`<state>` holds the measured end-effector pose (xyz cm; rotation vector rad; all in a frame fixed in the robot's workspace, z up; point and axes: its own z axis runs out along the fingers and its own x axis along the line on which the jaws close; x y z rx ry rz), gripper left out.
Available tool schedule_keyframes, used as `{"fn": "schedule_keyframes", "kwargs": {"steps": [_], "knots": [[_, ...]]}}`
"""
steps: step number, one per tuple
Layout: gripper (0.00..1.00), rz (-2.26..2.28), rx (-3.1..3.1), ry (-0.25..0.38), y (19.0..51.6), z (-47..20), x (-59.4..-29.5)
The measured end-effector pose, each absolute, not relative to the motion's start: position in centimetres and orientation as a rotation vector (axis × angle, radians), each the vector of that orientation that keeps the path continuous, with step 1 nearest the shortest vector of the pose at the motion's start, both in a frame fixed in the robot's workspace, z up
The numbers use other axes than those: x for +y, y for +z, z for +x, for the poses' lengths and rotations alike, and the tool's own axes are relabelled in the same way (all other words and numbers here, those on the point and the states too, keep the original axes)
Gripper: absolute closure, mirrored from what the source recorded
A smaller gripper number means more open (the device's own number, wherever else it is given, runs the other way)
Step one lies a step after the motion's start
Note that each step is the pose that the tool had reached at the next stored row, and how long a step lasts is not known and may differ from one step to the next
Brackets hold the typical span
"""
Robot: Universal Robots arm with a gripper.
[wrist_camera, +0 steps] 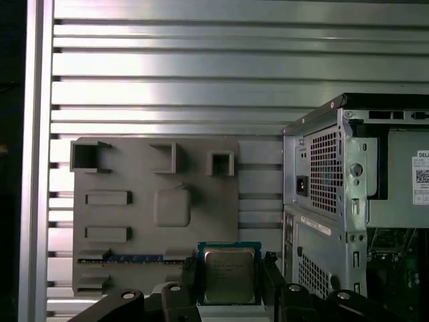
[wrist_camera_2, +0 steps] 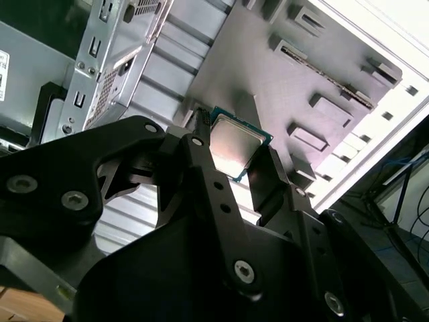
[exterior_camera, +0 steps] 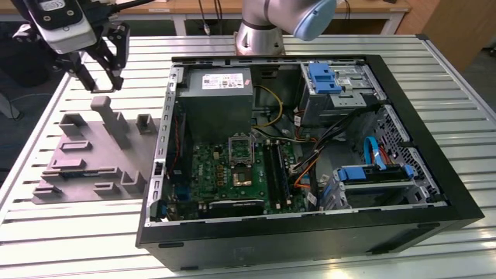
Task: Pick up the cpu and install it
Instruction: 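Pick up the cpu and move it towards the insertion slot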
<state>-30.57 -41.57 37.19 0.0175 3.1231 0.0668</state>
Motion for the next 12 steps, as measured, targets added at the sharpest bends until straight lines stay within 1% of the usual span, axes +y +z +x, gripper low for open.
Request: {"fn": "schedule_keyframes", "kwargs": {"steps": [12], "knots": [[0.53, 0.029, 3.123, 0.067, 37.2, -28.5, -41.7]]}}
